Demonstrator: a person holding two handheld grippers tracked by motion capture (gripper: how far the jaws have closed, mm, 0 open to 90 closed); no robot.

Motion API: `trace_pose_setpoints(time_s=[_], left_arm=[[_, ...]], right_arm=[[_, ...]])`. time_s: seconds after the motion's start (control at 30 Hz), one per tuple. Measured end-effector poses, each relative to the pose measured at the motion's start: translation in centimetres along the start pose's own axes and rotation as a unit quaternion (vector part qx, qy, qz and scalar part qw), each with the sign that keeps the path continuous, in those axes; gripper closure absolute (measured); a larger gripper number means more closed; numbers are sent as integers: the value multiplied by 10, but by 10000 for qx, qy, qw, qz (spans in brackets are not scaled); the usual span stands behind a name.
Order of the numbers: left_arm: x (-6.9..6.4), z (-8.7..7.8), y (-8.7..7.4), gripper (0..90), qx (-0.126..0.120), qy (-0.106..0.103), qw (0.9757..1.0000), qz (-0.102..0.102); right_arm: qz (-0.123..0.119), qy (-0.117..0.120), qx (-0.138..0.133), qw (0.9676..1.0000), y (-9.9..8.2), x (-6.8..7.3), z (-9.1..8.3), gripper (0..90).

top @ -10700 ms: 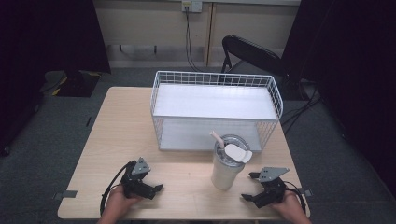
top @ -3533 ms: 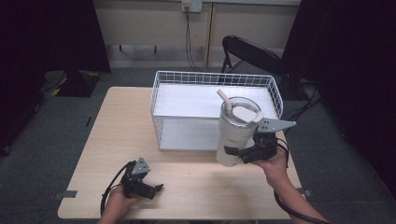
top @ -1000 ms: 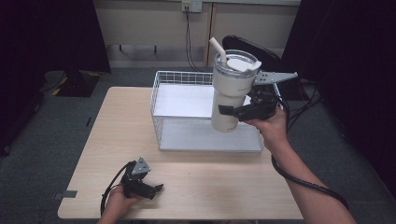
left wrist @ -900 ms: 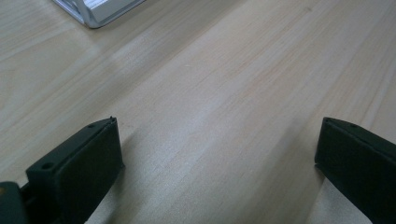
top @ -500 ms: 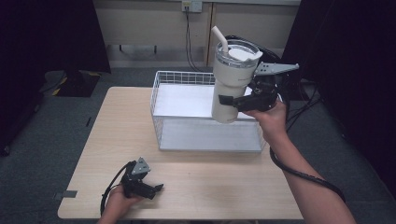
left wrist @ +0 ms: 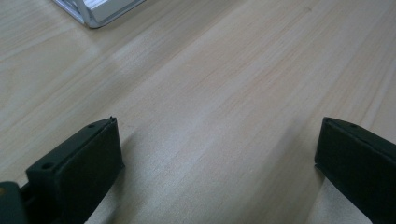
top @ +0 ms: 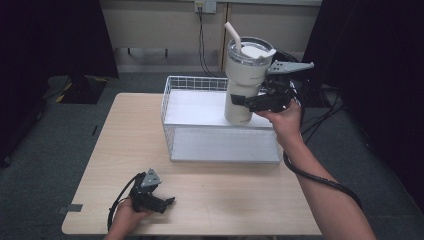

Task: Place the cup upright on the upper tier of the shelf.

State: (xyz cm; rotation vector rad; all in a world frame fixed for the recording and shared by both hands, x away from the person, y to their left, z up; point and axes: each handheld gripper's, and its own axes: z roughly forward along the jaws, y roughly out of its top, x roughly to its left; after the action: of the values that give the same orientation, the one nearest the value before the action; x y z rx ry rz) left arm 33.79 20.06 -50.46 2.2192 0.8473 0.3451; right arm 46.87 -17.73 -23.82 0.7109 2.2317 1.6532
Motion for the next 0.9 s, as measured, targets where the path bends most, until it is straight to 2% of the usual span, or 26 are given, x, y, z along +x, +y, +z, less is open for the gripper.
trace_pose_setpoints(time_s=[0.23, 0.57, 0.9], left_arm=[[0, 0, 0, 1, 0, 1, 10000, -4], [0, 0, 0, 1, -1, 1, 10000, -6], [0, 0, 0, 1, -1, 1, 10000, -3]], right_arm=[[-10, -108, 64, 9999, 1, -5, 8, 104], [75, -234, 4, 9997, 1, -16, 15, 104], [122, -520, 5, 9986, -3, -26, 22, 104]])
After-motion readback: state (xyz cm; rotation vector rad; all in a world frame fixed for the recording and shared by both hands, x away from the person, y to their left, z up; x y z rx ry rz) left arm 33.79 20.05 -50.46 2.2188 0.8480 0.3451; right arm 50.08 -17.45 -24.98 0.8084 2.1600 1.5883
